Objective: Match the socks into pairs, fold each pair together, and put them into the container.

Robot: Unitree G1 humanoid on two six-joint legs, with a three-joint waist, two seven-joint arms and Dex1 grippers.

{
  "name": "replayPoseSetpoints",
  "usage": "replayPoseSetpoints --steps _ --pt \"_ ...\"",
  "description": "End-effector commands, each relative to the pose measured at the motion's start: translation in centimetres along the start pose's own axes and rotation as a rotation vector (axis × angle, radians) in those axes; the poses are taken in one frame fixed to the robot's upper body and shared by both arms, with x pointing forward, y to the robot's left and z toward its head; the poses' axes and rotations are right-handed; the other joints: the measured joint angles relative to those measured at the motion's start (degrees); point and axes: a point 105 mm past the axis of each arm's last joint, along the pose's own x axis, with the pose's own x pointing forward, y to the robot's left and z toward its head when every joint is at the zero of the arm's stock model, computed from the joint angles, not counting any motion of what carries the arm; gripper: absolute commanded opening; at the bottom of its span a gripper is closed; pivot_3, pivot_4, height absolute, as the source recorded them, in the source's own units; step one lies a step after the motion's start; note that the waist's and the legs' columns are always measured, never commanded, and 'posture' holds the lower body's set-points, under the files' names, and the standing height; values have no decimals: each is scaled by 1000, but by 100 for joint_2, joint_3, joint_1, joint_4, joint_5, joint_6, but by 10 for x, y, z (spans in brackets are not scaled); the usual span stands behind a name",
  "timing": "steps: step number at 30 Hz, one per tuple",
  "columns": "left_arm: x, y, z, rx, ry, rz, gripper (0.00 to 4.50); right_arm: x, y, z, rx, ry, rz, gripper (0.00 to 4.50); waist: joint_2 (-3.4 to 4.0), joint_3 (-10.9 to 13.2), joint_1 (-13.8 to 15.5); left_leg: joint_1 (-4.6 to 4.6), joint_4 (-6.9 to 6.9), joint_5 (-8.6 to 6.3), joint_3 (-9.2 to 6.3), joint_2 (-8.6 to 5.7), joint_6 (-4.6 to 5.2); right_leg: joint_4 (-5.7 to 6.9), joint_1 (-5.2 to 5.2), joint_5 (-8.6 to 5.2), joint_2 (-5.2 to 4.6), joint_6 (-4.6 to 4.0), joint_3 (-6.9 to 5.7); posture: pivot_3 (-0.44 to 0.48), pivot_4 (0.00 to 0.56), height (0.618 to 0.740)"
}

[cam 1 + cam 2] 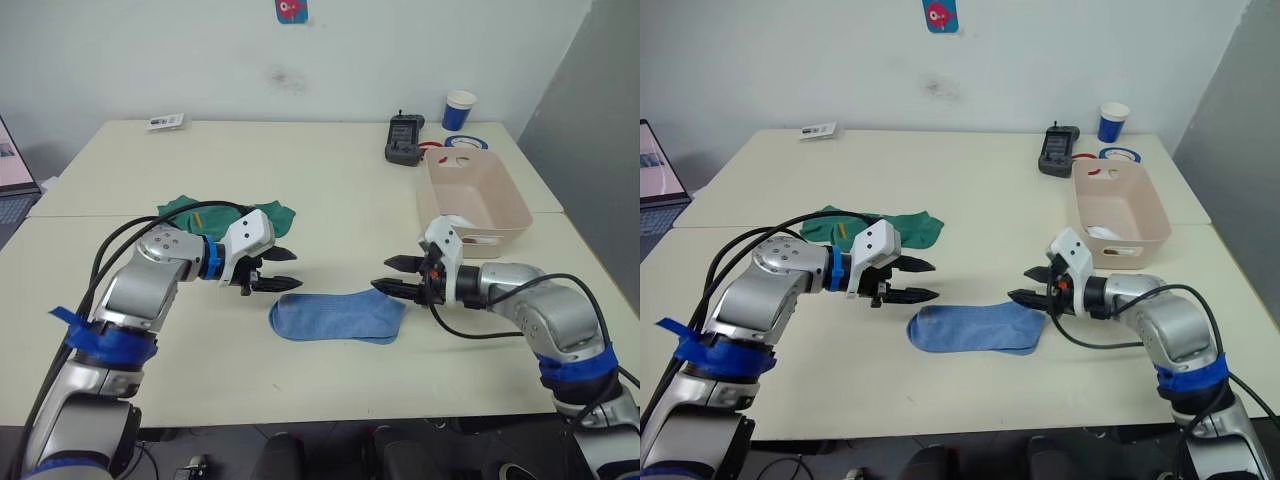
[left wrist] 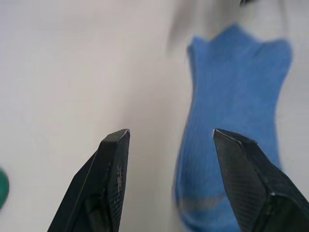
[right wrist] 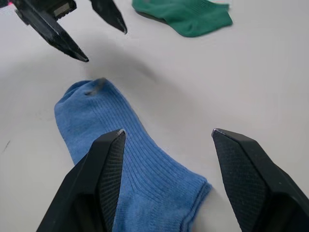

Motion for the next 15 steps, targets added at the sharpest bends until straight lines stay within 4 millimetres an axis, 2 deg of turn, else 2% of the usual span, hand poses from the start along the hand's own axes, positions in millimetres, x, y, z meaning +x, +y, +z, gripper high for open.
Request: replayPoseSetpoints --steps 1,4,7,8,12,15 --pt "7 -25 4 57 -71 -19 2272 14 15 4 -116 -52 4 2159 0 0 -6 6 0 0 1 2 0 3 2 -9 -1 16 3 0 150 740" --pt "12 -24 -8 93 -69 46 1360 26 20 -4 -146 -52 3 1113 0 0 2 25 -2 1 3 1 -1 22 7 -9 0 15 6 0 150 740" --pt "21 -28 -20 25 -94 119 372 40 24 -14 -158 -43 6 19 -1 -2 4 39 -3 1 5 1 -1 25 19 -10 1 15 6 0 150 740" --pt "23 -33 -25 18 -85 119 25 43 25 -17 -166 -36 6 0 -1 -2 -5 39 -3 0 9 0 -1 23 20 -10 1 15 9 0 150 740" --pt "30 -42 -46 -43 -39 148 8 50 25 -33 -164 9 3 0 -1 -2 13 37 -4 0 12 0 -1 21 17 -10 -1 14 13 0 150 740" --pt "26 -39 -64 -108 9 202 8 49 24 -49 -145 59 -8 0 -2 -2 16 37 -4 0 8 1 -1 23 18 -10 -2 14 9 0 150 740"
